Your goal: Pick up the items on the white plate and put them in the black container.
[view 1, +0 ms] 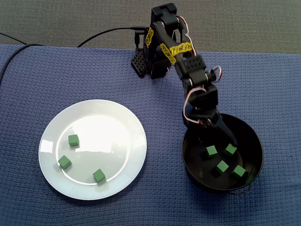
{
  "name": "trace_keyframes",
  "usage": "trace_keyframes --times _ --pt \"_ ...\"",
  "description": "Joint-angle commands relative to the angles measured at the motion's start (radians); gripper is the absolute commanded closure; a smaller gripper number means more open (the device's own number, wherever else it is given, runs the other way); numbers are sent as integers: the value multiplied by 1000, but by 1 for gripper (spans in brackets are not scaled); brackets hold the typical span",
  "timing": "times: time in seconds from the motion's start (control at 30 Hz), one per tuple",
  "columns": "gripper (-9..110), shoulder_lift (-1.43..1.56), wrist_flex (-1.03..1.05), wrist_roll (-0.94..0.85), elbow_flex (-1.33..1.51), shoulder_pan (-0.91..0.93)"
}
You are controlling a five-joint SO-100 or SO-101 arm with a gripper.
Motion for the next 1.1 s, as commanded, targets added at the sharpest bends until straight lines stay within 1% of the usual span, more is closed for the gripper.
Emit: trace_keyframes --times 0.0,0.07,0.17,0.23,0.3,0.33,0.4,0.47,0.53,0.63,0.77,0.9,1.07 --pt "24 123 449 25 -430 112" --pt "23 138 588 12 -611 186" --pt "27 135 753 -9 -861 350" --pt "30 115 864 -43 -1006 497" --pt "32 84 940 -109 -1097 683" --pt "32 60 943 -132 -1118 784" --pt "35 -5 902 -129 -1134 974" --pt "36 -67 838 -141 -1114 1104" --pt "37 -133 742 -155 -1071 1197" --pt "39 -238 606 -186 -986 1293" --pt "41 -373 518 -241 -899 1339" --pt "43 -502 520 -282 -876 1331" --pt "46 -649 612 -308 -925 1305"
